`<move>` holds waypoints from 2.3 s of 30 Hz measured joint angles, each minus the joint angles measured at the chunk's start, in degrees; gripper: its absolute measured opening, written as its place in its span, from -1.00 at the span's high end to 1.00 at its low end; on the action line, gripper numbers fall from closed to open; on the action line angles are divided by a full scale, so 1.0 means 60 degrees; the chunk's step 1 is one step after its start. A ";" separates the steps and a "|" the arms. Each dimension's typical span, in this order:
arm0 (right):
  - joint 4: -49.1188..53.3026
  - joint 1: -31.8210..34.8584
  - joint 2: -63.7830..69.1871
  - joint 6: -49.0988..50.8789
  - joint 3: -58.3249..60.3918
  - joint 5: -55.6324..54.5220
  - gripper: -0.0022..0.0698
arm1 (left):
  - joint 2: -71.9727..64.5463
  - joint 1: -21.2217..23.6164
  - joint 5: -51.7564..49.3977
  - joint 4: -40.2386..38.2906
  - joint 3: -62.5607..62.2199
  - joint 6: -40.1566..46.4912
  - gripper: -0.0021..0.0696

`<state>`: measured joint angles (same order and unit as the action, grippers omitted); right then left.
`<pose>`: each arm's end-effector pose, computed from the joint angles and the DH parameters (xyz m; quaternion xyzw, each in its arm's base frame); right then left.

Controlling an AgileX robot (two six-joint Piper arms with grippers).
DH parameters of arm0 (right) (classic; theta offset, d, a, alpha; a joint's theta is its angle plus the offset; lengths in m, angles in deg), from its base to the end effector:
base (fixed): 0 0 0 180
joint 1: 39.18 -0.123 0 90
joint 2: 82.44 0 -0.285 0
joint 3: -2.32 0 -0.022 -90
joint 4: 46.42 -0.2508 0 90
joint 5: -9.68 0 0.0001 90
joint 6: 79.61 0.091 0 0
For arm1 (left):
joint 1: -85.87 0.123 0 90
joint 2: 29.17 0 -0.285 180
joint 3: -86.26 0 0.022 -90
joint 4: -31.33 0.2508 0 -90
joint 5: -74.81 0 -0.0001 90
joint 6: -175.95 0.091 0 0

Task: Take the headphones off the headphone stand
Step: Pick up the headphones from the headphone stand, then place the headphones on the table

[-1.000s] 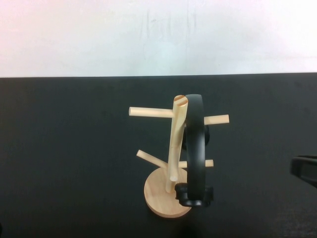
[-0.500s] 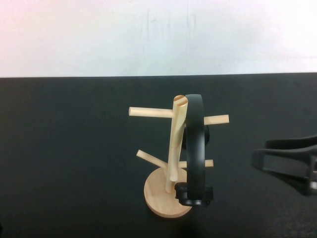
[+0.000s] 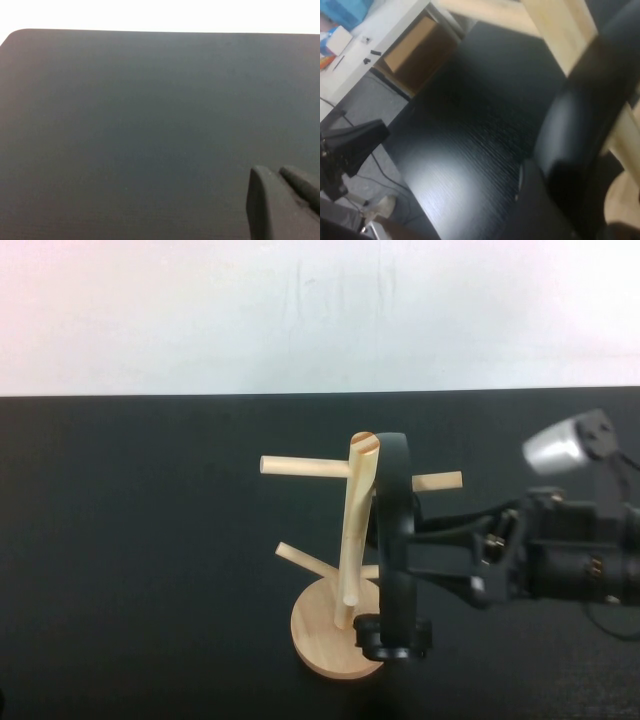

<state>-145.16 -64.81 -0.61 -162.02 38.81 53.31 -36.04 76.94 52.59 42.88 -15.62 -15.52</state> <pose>0.2014 0.1655 0.2827 -0.2499 0.7504 0.4822 0.3767 0.0522 -0.0012 0.1746 0.0346 0.8018 -0.0200 0.5962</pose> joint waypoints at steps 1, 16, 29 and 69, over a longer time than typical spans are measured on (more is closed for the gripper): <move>0.0000 -0.0079 0.0173 0.0000 -0.0127 0.0000 -0.15 | 0.0000 0.0000 0.0000 0.0000 0.0000 0.0000 0.94; 0.0173 -0.0167 0.0778 -0.0579 -0.0581 0.1137 0.94 | 0.0000 0.0000 0.0000 0.0000 0.0000 0.0000 0.94; 0.0392 -0.0150 -0.0657 -0.0098 -0.0581 0.1464 0.94 | 0.0000 0.0000 0.0000 0.0000 0.0000 0.0000 0.94; 1.6264 -0.0150 -0.1186 1.7190 -0.0581 -0.0747 0.94 | 0.0000 0.0000 0.0000 0.0000 0.0000 0.0000 0.94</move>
<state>-47.58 -65.71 -7.73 -58.88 35.33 48.83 -36.04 76.94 52.59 42.88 -15.62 -15.52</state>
